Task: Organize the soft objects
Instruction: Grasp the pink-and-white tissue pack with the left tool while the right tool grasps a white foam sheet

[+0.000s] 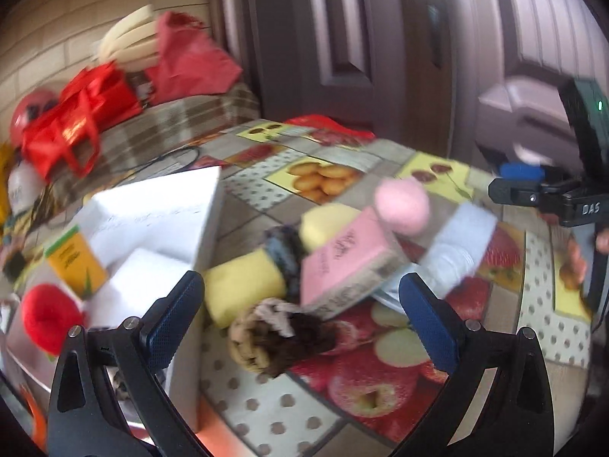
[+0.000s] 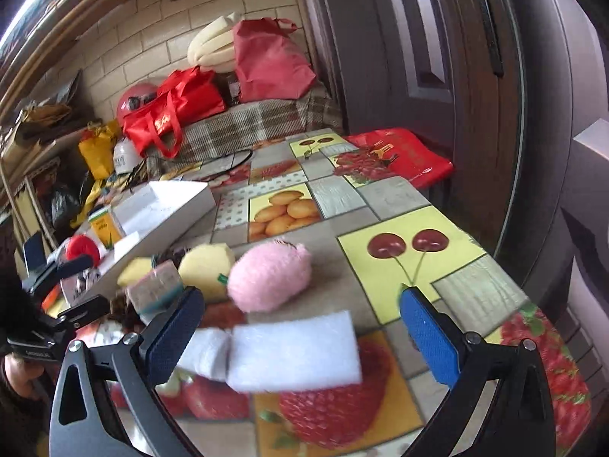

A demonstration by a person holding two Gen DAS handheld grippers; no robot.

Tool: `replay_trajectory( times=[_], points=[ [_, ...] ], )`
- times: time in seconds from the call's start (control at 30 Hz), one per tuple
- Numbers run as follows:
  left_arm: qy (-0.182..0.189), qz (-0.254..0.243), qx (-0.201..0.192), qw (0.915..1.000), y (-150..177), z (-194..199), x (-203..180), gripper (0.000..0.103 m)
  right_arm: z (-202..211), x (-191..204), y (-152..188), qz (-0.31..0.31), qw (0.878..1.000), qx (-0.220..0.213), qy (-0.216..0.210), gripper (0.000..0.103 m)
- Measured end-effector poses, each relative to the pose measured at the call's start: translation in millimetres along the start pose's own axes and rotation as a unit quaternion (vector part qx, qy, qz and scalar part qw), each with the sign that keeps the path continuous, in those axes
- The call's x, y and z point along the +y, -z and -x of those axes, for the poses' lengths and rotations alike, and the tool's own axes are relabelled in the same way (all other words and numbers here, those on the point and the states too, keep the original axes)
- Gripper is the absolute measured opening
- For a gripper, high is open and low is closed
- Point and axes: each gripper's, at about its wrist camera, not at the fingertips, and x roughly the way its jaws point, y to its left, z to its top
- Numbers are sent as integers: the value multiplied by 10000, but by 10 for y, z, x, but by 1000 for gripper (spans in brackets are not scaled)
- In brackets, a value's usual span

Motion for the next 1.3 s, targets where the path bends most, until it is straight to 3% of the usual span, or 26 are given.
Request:
replay_trajectory(
  times=[0.13,0.2,0.27,0.53,0.63,0.7,0.73,0.77,1.0,1.3],
  points=[
    [-42,-516,241,9984,-12,-119,-208,102,-11,84,224,1277,9902,553,-70,103],
    [-150,-599,312,9976,-26,-177,-227,101,-68,99,307,1591,9841,775,-151,103],
    [-180,-598,403,9972,-34,-238,-221,97,-115,130,313,1764,9801,874,-243,103],
    [-170,-603,438,9971,-149,-439,-234,97,-440,299,243,2193,9626,1494,-555,103],
    [-105,-586,469,9971,-211,-529,-255,97,-460,388,272,2483,9551,1539,-485,103],
    [87,-497,503,9975,-241,-569,-243,79,-476,376,251,2499,9540,1567,-540,103],
    [147,-482,563,9971,-247,-594,-238,52,-495,344,235,2437,9546,1612,-591,101],
    [131,-466,629,9968,-246,-618,-231,46,-501,320,222,2370,9554,1635,-662,92],
    [356,-224,172,9990,-249,-430,-149,27,-431,277,206,2236,9623,1455,-519,90],
    [412,291,-479,9976,-198,-107,23,27,35,29,91,1248,9915,266,-233,91]
  ],
)
